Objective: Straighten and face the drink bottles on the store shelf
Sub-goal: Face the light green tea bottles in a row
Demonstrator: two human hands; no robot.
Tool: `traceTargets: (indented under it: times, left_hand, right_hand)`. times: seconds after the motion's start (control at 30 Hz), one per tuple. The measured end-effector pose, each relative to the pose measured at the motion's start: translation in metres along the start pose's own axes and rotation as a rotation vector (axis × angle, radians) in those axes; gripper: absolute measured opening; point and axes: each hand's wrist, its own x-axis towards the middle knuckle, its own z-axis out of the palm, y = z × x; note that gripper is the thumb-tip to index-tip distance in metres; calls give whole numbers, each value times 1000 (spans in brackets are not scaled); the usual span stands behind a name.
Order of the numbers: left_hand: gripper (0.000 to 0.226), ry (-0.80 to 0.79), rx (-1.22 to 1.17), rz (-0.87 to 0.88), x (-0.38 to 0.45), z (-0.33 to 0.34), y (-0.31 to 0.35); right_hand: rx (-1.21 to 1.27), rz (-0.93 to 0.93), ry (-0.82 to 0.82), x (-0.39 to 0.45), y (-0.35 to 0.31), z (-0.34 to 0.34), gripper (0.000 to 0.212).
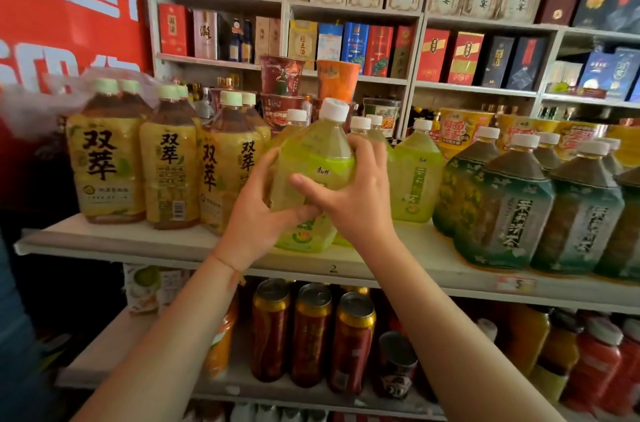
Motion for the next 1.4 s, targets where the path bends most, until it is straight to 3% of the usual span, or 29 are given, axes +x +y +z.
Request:
traceTargets:
  times: [0.23, 0.37, 0.5, 0.6, 0.7, 0.77, 0.87, 0.97, 1.1, 1.17, 1.27, 1.4]
  left_hand:
    - [100, 16, 257, 23, -6, -5, -5]
    - [105, 152, 452, 49, -5, 5, 1]
    - [84, 301, 666, 312, 0, 31, 10]
    - [53, 409, 785, 567, 8, 62, 27]
    - [29, 270, 830, 745, 18, 96, 41]
    - [29, 177, 919, 728, 30, 118, 45]
    - [43, 114, 1163, 488, 45, 132, 50]
    - [50, 80, 1287, 308, 59, 145, 45]
    - [27, 111, 1300, 281, 67, 147, 25]
    - [16, 115, 1285, 291, 71, 145, 19]
    - [18, 154, 1272, 324, 72, 145, 15]
    - [19, 203, 1268, 359, 72, 147, 10]
  right_hand:
    - [-134, -98, -28, -5, 1, 15, 93]
    - [-272, -154, -44, 3, 5, 18, 71]
    - [-223, -202, 15, 5, 14, 5, 54]
    - [-176, -183, 130, 10, 34, -14, 40]
    - [-242, -98, 211, 22, 65, -38, 30]
    - [-328, 4, 162, 33, 83, -55, 32]
    - [-413, 149, -32, 53, 93, -64, 53]
    - [-455, 244, -98, 82, 103, -68, 63]
    - [-414, 327, -50, 114, 119, -53, 73]
    - [-344, 424, 16, 126, 126, -44, 65]
    - [-392, 439, 113, 136, 135, -37, 38]
    - [-395, 428, 130, 145, 140, -40, 32]
